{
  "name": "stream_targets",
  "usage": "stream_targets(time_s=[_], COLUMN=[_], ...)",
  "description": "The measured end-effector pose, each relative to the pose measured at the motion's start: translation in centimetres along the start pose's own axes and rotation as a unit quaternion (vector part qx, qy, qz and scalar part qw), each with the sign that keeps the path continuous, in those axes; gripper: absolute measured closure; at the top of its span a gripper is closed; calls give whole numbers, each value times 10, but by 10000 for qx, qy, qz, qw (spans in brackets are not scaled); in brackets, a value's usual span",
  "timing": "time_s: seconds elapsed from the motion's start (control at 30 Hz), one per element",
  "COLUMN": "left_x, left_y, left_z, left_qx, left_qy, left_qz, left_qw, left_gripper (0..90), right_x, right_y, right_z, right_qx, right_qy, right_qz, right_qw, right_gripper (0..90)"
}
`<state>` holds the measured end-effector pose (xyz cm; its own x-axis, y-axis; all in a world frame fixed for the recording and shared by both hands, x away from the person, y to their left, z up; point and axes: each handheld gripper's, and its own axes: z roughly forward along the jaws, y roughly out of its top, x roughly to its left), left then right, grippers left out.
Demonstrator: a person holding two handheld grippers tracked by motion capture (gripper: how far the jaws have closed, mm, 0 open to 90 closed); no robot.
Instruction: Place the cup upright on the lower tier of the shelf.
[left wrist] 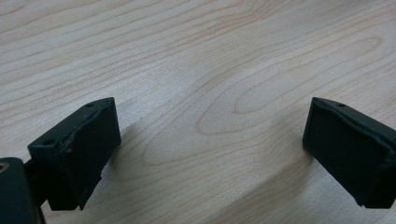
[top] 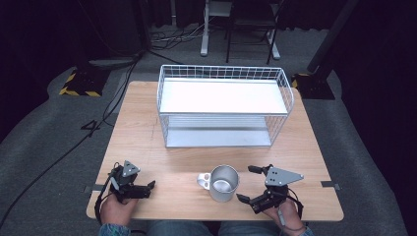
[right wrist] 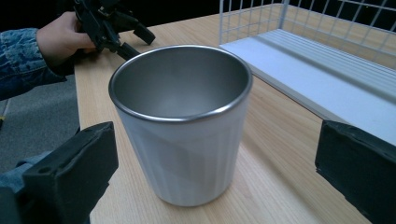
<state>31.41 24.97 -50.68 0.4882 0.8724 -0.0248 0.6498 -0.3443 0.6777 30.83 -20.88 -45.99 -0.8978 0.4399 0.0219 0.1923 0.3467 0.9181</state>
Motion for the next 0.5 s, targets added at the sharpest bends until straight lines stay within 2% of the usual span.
stream_targets(time_s=[0.5], left_x=[0], left_y=[0], left_z=[0], left_qx=[2], left_qy=[-3], left_qz=[-3], left_qw=[10000], left_gripper=[45], right_x=[6], right_y=[-1], right_z=[40], right_qx=[356], right_qy=[332], right_qz=[-24], right_qw=[9988], right_gripper=[0])
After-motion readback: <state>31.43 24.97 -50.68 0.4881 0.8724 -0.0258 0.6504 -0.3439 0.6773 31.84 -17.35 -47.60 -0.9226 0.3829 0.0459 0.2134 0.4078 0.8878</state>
